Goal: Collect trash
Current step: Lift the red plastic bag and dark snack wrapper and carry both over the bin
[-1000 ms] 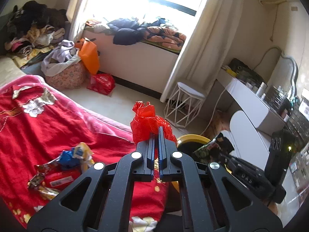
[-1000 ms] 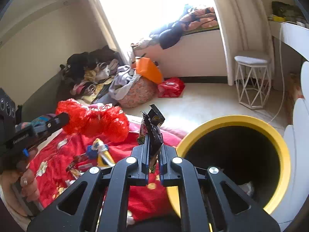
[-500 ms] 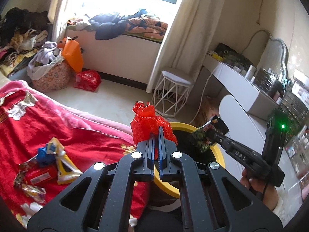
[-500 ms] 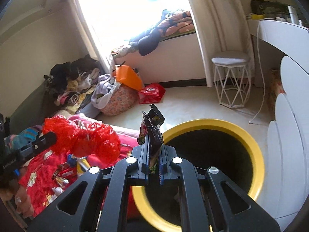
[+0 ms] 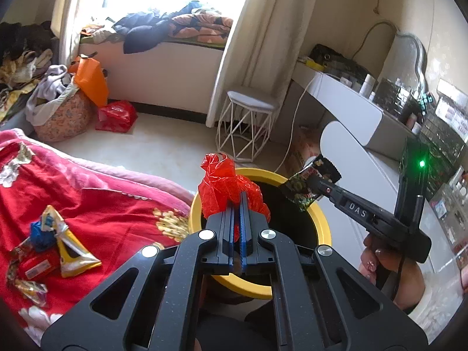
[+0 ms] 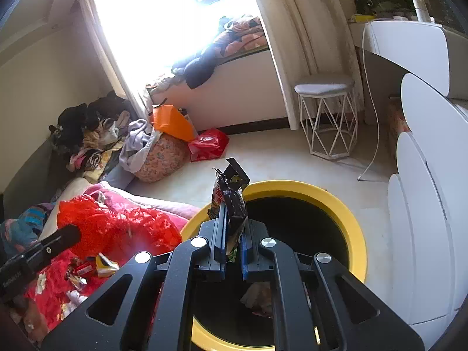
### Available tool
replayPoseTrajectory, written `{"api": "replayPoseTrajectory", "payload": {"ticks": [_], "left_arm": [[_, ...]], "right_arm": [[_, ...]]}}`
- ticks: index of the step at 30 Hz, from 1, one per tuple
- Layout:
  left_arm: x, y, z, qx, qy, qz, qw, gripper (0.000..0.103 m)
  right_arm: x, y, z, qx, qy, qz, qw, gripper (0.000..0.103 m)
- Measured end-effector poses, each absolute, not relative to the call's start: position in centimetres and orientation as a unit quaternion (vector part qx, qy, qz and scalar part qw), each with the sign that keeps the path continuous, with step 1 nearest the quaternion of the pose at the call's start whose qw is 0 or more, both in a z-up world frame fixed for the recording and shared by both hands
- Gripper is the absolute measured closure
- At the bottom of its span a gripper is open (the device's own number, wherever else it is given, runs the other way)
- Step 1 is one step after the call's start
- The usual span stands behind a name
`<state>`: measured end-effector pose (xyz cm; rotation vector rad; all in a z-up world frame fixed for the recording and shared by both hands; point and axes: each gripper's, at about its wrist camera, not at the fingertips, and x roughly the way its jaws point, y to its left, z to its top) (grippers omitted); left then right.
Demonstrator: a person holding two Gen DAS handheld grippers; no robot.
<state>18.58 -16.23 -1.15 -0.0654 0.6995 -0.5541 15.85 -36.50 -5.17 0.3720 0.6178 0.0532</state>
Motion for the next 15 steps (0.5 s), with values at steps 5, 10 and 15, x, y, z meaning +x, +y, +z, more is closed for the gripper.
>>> {"api": "replayPoseTrajectory", "payload": {"ticks": [5, 10, 15], "left_arm": [[18.7, -17.4, -2.1, -0.024, 0.350, -0.272, 0.896, 0.102], [18.9, -18.2, -3.1, -0.018, 0.363, -0.275, 0.890, 0.102], [19.2, -18.8, -4.0, -0.015, 0.375, -0.275, 0.885, 0.102]], "right_arm": [[16.1, -37.1, -5.8, 0.186, 0.312, 0.018, 0.932, 0.096], [16.4, -37.6, -6.7, 0.188, 0.328, 0.012, 0.926, 0.095], [16.7, -37.6, -7.4, 0.186, 0.341, 0.009, 0.921, 0.094]]}}
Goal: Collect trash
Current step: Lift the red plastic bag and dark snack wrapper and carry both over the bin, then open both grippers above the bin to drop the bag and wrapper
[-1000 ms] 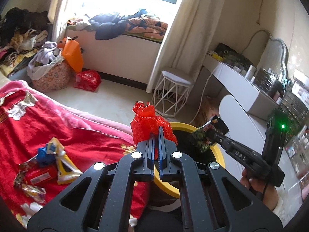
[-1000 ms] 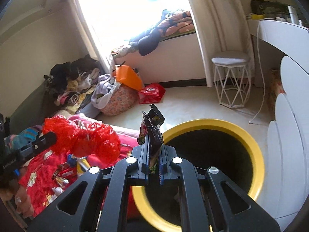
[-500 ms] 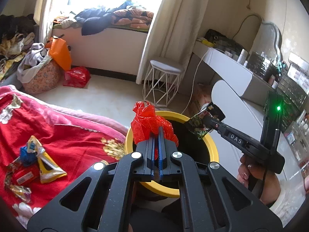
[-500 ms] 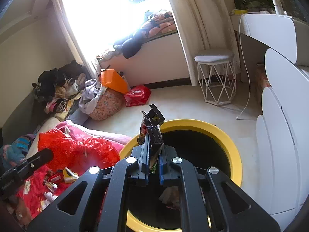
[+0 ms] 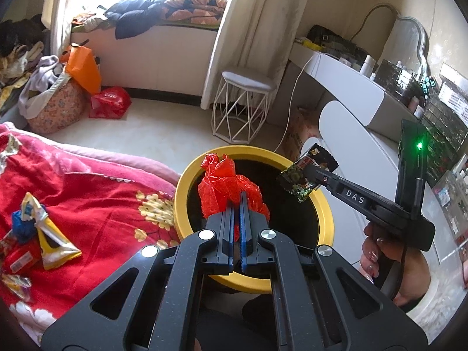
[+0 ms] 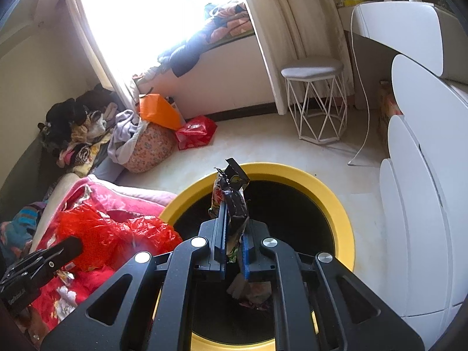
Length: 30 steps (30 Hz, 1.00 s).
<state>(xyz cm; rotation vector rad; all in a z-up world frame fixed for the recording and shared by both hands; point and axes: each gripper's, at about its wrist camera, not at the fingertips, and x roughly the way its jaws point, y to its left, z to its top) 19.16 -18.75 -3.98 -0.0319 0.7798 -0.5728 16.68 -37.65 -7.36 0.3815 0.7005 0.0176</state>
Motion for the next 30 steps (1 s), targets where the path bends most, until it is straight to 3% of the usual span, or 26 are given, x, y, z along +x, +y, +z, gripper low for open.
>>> {"api": "replayPoseTrajectory", "payload": {"ticks": [13, 15, 16, 18, 22, 27, 30], "left_arm": [[20.4, -19.9, -6.1, -0.022, 0.405, -0.279, 0.870, 0.102], [20.7, -20.0, -6.3, -0.024, 0.409, -0.280, 0.868, 0.101], [20.8, -20.0, -6.4, -0.027, 0.410, -0.278, 0.868, 0.097], [20.8, -19.9, -6.5, -0.031, 0.410, -0.277, 0.868, 0.079], [20.6, -19.4, -6.3, -0.035, 0.403, -0.269, 0.874, 0.058], [20.1, -18.0, -5.4, -0.044, 0.385, -0.244, 0.889, 0.018], [19.9, -17.0, -4.9, -0.050, 0.376, -0.228, 0.897, 0.011]], "right_arm": [[17.3, -37.9, -8.3, 0.185, 0.361, 0.000, 0.914, 0.092], [17.3, -38.1, -8.5, 0.184, 0.363, -0.004, 0.913, 0.083], [17.3, -38.2, -8.6, 0.186, 0.364, -0.004, 0.913, 0.079], [17.2, -38.4, -8.7, 0.192, 0.363, -0.004, 0.912, 0.066], [17.1, -38.5, -8.6, 0.193, 0.360, -0.007, 0.913, 0.056], [17.0, -38.2, -8.3, 0.188, 0.355, -0.005, 0.916, 0.048], [16.8, -37.7, -7.7, 0.184, 0.348, -0.002, 0.919, 0.041]]}}
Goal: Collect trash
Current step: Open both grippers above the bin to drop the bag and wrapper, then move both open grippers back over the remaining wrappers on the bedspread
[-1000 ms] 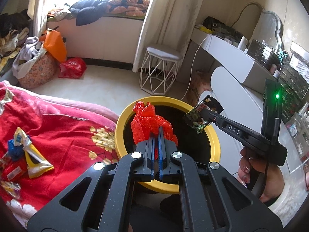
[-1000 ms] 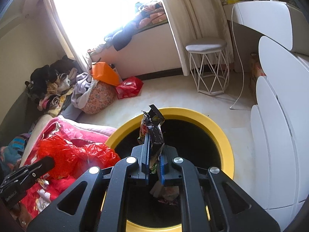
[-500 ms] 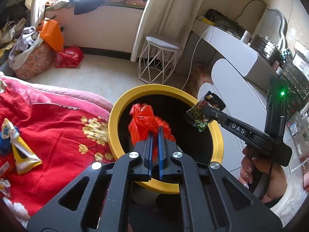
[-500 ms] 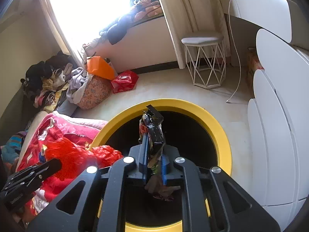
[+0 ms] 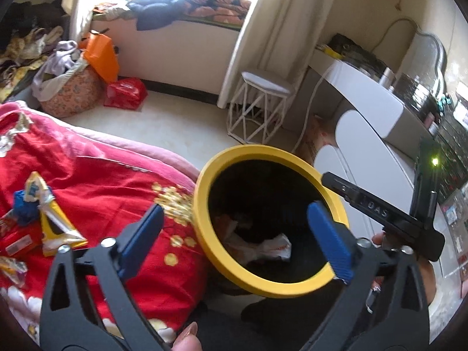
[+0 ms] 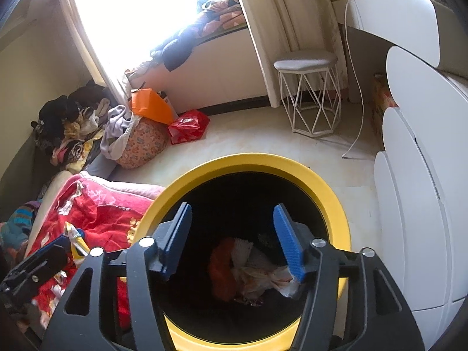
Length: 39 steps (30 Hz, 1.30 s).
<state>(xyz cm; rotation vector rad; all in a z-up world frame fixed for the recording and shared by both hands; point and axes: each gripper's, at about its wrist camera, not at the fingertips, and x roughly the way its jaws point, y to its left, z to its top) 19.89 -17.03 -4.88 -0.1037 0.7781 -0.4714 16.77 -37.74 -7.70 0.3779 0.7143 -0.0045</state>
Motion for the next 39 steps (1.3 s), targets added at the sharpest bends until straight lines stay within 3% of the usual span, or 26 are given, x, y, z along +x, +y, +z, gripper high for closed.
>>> {"api": "replayPoseTrajectory", "payload": {"ticks": [5, 15, 39], "left_arm": [[19.6, -15.5, -4.2, -0.055, 0.364, -0.207, 0.906, 0.011], [18.4, -13.2, -2.9, -0.066, 0.341, -0.183, 0.920, 0.011], [16.7, -6.2, -1.0, -0.112, 0.303, -0.126, 0.938, 0.011]], "right_arm": [[16.5, -36.7, -6.7, 0.176, 0.334, 0.005, 0.926, 0.033], [15.9, -34.6, -5.0, 0.159, 0.318, 0.028, 0.934, 0.027], [15.4, -26.9, -3.0, 0.104, 0.317, 0.107, 0.937, 0.026]]}}
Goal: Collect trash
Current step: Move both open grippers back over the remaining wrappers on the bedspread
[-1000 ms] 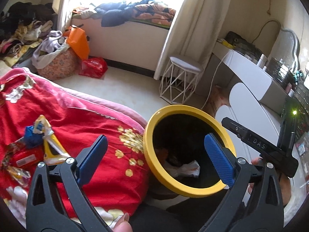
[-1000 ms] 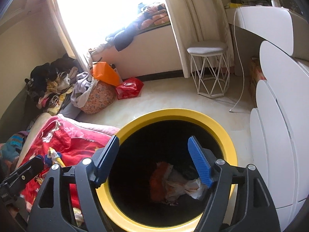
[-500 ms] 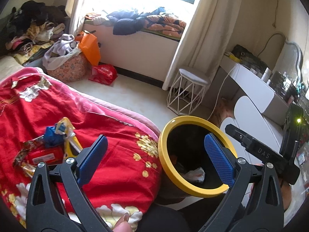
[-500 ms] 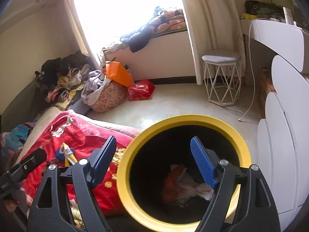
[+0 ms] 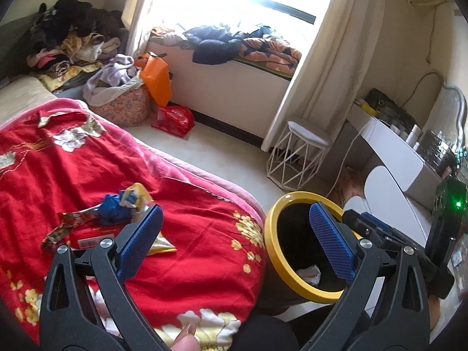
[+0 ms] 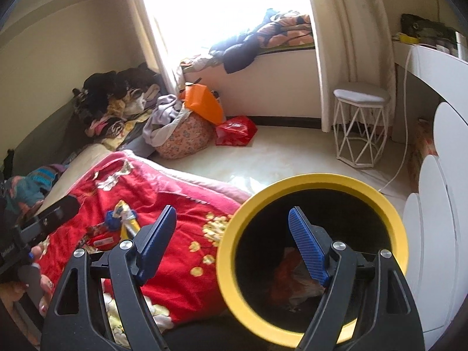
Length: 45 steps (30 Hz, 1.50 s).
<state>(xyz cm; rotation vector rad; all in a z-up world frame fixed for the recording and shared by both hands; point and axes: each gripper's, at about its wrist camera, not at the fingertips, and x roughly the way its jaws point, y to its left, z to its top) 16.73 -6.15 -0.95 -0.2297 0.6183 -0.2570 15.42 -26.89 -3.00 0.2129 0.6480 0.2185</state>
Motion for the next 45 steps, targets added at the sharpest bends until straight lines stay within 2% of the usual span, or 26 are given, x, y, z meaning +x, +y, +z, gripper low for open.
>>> {"api": "replayPoseTrajectory", "payload": {"ticks": [45], "left_arm": [[15.3, 5.7, -3.2, -0.169, 0.316, 0.002, 0.934, 0.011]], "right_arm": [[17.0, -13.8, -5.2, 0.005, 0.345, 0.234, 0.909, 0.026]]}}
